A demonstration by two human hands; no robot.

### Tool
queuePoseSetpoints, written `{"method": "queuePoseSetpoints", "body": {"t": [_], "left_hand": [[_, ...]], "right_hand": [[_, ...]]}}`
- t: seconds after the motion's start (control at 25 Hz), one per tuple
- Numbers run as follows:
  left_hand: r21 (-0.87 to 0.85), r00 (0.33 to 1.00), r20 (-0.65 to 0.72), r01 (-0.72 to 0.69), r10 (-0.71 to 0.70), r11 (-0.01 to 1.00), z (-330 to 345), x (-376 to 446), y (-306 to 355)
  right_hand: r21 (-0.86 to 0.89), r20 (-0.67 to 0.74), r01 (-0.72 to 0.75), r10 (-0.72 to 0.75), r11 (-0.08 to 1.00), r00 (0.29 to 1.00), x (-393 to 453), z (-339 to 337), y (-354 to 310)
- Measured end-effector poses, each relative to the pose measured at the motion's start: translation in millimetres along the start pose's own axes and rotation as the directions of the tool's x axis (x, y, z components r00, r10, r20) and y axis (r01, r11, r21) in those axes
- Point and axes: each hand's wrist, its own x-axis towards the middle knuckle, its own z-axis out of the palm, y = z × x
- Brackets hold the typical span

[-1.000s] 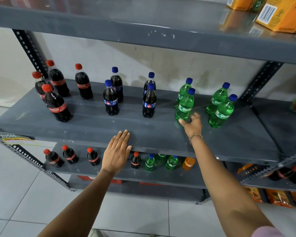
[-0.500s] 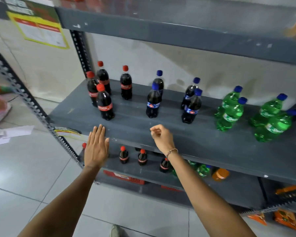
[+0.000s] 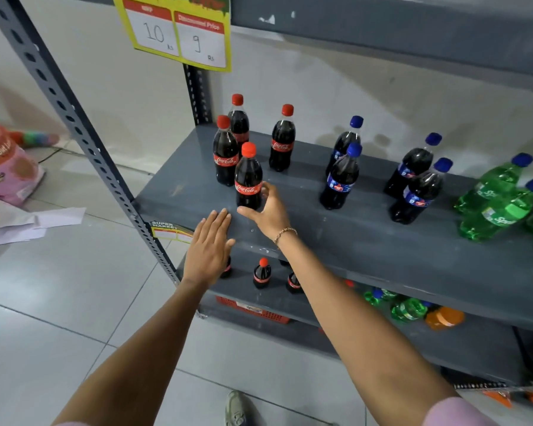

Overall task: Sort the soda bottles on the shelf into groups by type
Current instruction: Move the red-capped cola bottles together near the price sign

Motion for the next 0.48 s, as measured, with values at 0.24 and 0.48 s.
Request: {"method": "queuePoseSetpoints", "body": {"t": [0.24, 0.48], "left_hand": [[-0.028, 0.999, -0.042, -0.022, 0.02, 0.999, 0, 0, -3], [-0.036, 0.997, -0.07, -0.03, 0.028, 0.999, 4, 2, -6]], "right_hand": [[0.15, -0.063, 0.014, -0.004, 0.989, 0.998, 9, -8, 9], [0.137, -0.201, 0.018, 0.01, 0.99, 0.98, 20, -29, 16]]}}
